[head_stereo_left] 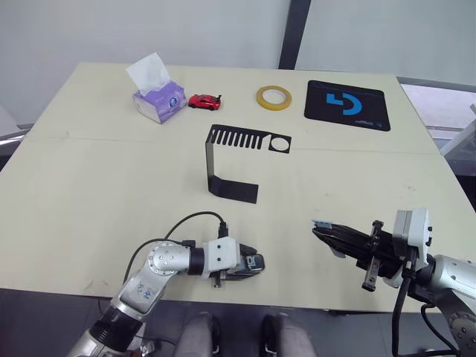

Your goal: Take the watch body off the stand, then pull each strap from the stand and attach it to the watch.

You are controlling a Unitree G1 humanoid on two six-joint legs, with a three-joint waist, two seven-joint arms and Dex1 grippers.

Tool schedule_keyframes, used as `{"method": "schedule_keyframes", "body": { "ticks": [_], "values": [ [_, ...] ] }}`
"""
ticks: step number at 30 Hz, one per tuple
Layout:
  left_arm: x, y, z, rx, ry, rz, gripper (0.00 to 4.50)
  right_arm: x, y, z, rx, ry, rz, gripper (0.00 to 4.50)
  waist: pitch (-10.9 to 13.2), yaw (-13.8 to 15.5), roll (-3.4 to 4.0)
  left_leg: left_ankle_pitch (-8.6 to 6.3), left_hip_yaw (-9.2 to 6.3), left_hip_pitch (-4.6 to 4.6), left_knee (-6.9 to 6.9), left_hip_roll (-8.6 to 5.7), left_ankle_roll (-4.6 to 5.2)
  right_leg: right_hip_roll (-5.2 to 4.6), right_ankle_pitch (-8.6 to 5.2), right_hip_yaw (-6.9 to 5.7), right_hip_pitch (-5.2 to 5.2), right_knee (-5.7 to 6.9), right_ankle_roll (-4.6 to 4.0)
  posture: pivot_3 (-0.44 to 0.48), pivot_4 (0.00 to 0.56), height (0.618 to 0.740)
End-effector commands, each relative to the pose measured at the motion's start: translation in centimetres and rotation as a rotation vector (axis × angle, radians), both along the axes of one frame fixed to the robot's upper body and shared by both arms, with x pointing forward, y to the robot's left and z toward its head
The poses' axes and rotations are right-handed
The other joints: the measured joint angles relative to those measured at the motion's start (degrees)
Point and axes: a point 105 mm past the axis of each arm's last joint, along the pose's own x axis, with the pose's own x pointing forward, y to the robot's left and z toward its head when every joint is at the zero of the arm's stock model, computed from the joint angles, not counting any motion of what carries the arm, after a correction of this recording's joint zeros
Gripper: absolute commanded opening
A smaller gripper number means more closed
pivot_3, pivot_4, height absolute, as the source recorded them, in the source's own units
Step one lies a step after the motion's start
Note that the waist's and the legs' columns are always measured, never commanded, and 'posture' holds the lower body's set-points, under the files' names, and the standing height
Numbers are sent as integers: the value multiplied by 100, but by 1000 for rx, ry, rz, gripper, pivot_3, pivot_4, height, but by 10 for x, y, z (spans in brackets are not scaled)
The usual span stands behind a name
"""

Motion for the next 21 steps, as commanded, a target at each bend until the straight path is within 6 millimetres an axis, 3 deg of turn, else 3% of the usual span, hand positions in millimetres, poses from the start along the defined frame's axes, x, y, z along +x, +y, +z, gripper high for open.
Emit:
{"method": "schedule_keyframes", "body": {
  "ticks": [1, 13, 21],
  "values": [
    [9, 10, -4, 11, 13, 45, 1655, -3, 6, 5, 7, -30, 28, 0, 0, 0, 0, 1, -1, 1, 0, 0, 1, 0, 0, 0, 1, 1, 0, 0, 150, 740],
    [23, 23, 66, -331, 177, -111, 1655, 0, 24, 19, -185, -293, 110, 0, 0, -11, 0, 21, 0, -4, 1, -1, -31, 8, 0, -6, -4, 2, 0, 0, 150, 740],
    [14, 27, 83, -386, 428, -261, 1655, -2, 46, 27, -323, -453, 190, 0, 0, -11, -1, 24, 2, -6, 11, -3, -34, 39, 1, -21, -5, 8, 1, 0, 150, 740]
  ]
}}
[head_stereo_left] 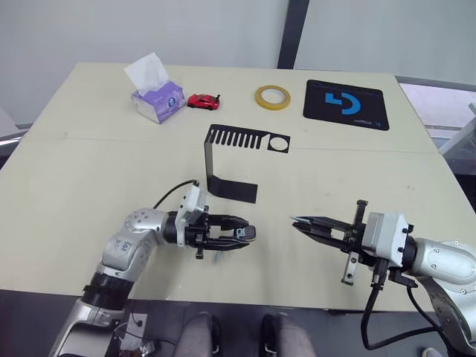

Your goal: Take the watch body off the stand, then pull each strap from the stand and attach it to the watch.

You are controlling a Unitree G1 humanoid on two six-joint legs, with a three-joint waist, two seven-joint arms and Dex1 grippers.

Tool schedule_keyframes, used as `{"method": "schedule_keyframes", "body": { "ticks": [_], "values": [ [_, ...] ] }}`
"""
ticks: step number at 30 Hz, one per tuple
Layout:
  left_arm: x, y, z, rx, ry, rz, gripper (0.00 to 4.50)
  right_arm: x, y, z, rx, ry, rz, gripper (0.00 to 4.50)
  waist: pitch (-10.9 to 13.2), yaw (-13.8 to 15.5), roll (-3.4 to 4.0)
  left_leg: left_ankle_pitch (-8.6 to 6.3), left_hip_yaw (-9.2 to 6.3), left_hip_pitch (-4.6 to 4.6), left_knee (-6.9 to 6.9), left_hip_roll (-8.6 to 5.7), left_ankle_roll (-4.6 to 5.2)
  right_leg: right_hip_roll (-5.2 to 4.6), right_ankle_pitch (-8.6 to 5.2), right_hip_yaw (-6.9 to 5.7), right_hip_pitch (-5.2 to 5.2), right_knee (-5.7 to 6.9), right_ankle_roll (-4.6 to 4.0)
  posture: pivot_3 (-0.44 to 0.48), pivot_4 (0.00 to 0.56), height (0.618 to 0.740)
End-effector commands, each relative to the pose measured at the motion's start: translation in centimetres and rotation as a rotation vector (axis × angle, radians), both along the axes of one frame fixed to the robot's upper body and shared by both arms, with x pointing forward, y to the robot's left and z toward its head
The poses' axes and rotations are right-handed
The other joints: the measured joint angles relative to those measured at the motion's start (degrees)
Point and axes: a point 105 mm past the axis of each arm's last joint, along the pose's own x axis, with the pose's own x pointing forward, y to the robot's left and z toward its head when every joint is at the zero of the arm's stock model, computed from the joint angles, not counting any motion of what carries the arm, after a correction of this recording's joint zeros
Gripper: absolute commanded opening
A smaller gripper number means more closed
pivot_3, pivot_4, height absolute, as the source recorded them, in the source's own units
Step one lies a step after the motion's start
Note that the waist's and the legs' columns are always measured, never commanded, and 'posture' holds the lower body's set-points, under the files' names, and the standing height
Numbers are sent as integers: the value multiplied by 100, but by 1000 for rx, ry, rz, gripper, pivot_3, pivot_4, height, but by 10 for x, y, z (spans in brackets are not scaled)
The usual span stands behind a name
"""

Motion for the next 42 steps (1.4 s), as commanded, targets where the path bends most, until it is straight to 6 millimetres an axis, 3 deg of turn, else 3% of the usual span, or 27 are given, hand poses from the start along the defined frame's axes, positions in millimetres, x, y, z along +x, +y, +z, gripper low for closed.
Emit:
{"method": "schedule_keyframes", "body": {
  "ticks": [1, 11, 22, 42],
  "values": [
    [-2, 1, 9, -33, 83, -52, 1655, -12, 13, 7, -79, -111, 67, 0, 0, 4, 0, 0, 0, 0, 0, 0, 0, 1, 0, 1, 0, -1, 0, 0, 150, 740],
    [3, -5, 8, -31, 398, -80, 1655, -24, 22, -10, -187, -142, 118, 0, 0, 2, 0, 2, -1, -3, 6, 0, -1, 9, 0, 4, 0, 2, 0, 0, 150, 740],
    [-4, -16, 10, -22, 423, -111, 1655, -19, 26, -23, -223, -115, 119, 0, 0, -2, -1, 6, -2, -3, 8, 5, -6, 16, 0, 25, 0, 1, 0, 0, 150, 740],
    [-7, -17, 8, -12, 450, -93, 1655, -7, 25, -23, -217, -119, 74, 0, 0, -1, 0, 7, -1, -3, 11, 6, -7, 22, 0, 38, -1, 2, 0, 0, 150, 740]
  ]
}}
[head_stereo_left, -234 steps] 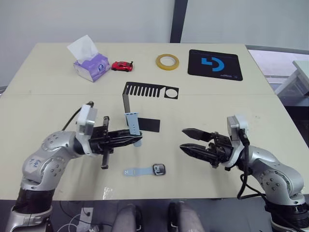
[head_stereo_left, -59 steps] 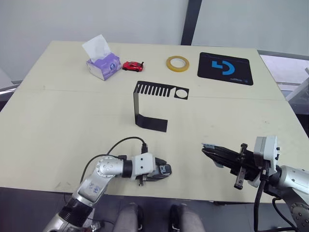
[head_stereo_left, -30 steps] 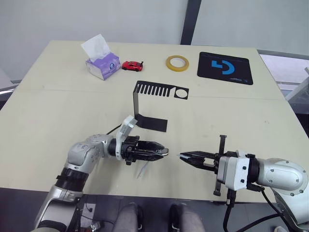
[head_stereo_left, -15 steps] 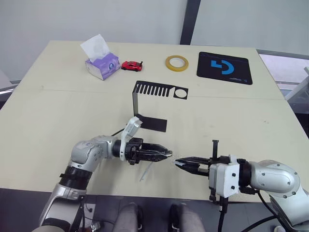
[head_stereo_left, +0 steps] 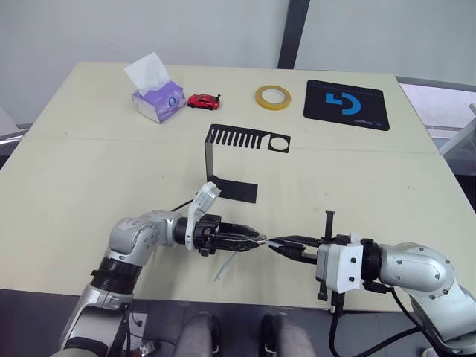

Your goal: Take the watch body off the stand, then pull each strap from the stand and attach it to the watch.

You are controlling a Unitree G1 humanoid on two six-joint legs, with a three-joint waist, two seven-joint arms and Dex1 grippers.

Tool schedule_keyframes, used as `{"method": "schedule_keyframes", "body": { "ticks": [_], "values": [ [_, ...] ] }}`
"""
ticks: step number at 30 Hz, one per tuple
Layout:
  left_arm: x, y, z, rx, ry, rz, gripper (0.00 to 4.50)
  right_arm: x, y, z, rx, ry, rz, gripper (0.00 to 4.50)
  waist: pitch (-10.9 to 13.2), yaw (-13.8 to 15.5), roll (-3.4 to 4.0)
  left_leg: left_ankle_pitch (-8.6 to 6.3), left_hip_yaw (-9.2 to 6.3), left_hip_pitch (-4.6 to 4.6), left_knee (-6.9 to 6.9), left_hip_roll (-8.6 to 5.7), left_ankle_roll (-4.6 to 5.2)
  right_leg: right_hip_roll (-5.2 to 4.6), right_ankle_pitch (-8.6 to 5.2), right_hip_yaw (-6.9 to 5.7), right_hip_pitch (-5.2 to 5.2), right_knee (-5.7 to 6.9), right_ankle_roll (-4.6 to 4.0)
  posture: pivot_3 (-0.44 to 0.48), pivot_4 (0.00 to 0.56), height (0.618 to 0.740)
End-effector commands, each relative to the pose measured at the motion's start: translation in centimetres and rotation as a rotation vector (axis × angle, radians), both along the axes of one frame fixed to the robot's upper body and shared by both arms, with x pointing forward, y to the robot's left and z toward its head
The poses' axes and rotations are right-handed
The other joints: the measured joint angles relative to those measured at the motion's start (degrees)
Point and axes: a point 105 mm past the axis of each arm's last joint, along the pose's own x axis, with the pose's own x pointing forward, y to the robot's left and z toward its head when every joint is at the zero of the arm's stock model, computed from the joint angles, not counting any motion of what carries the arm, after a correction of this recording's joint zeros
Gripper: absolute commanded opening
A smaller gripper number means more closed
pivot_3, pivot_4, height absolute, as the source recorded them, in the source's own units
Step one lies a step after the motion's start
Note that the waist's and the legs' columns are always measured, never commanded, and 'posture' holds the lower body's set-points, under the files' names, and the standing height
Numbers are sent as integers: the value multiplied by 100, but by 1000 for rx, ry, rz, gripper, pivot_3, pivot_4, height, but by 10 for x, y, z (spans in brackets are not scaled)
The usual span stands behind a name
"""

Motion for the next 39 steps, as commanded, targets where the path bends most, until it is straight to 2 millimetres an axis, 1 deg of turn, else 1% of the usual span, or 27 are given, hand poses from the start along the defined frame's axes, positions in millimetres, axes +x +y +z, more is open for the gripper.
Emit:
{"method": "schedule_keyframes", "body": {
  "ticks": [1, 16, 23, 28, 39],
  "values": [
    [-3, -1, 12, -42, -37, -14, 1655, 1, -2, 4, -9, -34, -2, 0, 0, -1, 0, 0, 0, 0, 0, 0, 0, 0, 0, 0, 0, 0, 0, 0, 150, 740],
    [-3, -2, 12, -45, -32, -9, 1655, -1, -5, 0, -11, -22, -4, 0, 0, -1, 0, 0, 0, 0, 1, 0, 0, 4, 0, 4, 0, 1, 0, 0, 150, 740],
    [-4, -3, 12, -44, -32, -11, 1655, 1, -6, 0, -4, -24, -9, 0, 0, -1, 0, 0, 0, 0, 1, 1, 0, 6, 0, 6, 0, 1, 0, 0, 150, 740],
    [-3, -2, 9, -42, -28, 4, 1655, 1, -6, 5, 13, -41, 1, 0, 0, -2, 0, 0, 0, 0, 1, 1, 0, 6, 0, 8, 0, 1, 0, 0, 150, 740],
    [-2, -1, 8, -42, -28, 8, 1655, 0, -7, 1, 6, -33, 0, 0, 0, -1, 0, 0, 0, 0, 2, 1, -1, 9, 0, 10, 0, 1, 0, 0, 150, 740]
  ]
}}
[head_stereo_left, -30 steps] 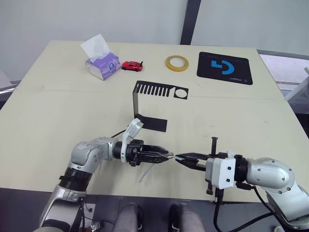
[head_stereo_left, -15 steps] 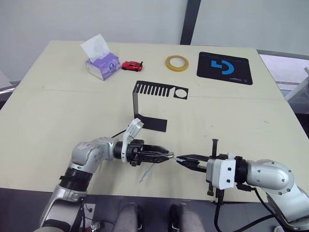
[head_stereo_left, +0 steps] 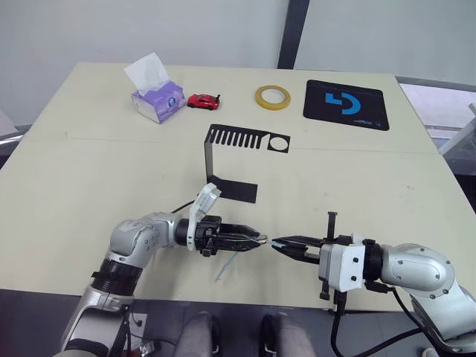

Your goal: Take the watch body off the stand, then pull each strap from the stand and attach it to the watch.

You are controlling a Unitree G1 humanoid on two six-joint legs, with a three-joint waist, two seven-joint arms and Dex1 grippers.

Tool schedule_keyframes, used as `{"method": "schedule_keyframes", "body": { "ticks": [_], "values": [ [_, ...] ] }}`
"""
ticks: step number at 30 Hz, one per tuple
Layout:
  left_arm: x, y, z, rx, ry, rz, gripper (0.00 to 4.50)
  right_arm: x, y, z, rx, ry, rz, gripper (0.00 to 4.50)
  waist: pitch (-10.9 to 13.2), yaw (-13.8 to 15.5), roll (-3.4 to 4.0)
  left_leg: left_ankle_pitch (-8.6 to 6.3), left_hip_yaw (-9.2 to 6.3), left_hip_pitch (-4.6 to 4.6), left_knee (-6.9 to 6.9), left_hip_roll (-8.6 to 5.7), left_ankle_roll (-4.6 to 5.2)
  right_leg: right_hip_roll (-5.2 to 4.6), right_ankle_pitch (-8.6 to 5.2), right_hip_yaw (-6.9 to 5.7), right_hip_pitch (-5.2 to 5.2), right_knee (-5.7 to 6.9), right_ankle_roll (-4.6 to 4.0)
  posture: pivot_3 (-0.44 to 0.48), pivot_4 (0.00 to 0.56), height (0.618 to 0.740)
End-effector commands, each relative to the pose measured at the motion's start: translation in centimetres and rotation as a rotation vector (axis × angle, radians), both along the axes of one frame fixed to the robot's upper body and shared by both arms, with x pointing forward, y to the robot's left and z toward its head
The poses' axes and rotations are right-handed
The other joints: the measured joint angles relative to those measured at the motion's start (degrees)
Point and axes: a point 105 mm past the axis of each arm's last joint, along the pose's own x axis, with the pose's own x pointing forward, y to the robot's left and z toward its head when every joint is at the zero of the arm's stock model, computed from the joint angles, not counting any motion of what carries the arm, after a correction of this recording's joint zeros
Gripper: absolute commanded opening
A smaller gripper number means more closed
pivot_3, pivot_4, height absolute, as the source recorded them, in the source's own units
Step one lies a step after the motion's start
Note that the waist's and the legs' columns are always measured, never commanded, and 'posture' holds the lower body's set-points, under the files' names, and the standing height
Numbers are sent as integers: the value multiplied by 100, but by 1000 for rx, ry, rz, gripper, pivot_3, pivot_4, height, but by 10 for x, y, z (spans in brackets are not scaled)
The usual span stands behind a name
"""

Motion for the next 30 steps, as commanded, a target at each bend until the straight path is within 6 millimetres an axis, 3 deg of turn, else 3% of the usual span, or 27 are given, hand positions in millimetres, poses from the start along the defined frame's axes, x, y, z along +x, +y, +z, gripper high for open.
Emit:
{"method": "schedule_keyframes", "body": {
  "ticks": [1, 30],
  "values": [
    [-3, 0, 10, -42, -38, -12, 1655, 0, -2, 7, 1, -42, 3, 0, 0, -2, 0, 0, 0, 0, 0, 0, 0, 0, 0, 0, 0, 0, 0, 0, 150, 740],
    [-5, -3, 10, -51, -33, -12, 1655, 1, -1, 3, -3, -29, 12, 0, 0, -1, 0, 0, 0, 0, 1, 1, 0, 2, 0, 3, 0, 1, 0, 0, 150, 740]
  ]
}}
